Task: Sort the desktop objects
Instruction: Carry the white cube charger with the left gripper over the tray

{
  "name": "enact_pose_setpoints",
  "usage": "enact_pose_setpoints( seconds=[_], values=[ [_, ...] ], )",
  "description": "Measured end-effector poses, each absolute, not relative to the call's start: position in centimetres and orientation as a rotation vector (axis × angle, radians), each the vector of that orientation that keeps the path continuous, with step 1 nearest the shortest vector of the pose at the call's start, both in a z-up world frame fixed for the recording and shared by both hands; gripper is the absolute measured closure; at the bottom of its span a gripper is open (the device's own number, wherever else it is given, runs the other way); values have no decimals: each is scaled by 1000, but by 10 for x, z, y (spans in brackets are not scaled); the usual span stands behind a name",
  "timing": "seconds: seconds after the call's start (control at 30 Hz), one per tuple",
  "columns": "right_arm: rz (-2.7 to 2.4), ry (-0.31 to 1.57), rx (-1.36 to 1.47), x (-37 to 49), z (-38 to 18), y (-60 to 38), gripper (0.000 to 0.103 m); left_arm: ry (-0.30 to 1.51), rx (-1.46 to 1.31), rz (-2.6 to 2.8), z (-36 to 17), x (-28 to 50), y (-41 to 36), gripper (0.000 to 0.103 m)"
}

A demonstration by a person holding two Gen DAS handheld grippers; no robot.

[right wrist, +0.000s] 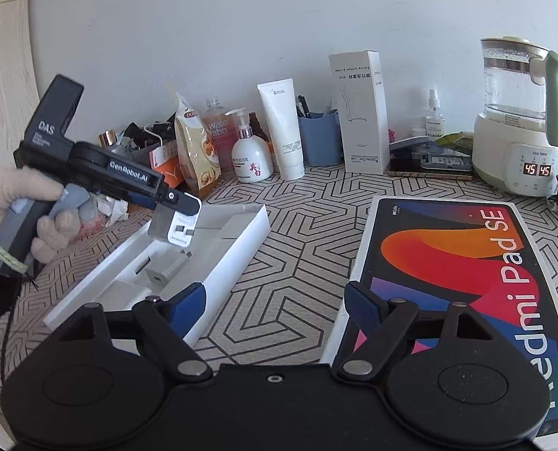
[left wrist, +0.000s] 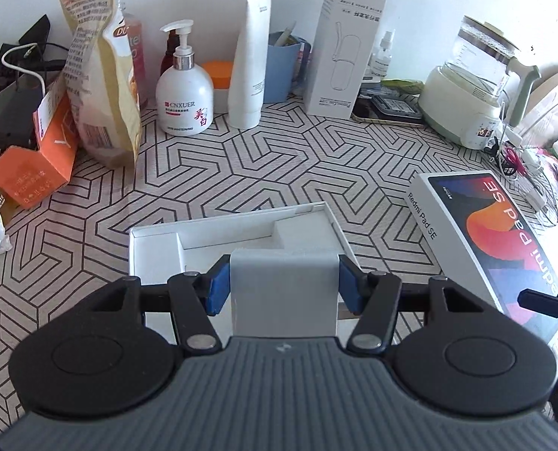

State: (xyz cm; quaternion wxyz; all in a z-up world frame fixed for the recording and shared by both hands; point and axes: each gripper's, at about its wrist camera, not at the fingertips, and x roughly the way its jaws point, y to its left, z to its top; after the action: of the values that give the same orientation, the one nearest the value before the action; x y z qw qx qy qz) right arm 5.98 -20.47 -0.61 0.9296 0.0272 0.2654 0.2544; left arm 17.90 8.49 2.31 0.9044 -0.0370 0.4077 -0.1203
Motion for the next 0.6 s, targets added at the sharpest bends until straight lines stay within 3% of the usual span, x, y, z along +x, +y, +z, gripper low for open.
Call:
enact_pose_setpoints(
  seconds=[0.6],
  values=[
    [530,597,-29,106,-9,-154,18,829,-24,-247,6,185,99,46]
  ],
)
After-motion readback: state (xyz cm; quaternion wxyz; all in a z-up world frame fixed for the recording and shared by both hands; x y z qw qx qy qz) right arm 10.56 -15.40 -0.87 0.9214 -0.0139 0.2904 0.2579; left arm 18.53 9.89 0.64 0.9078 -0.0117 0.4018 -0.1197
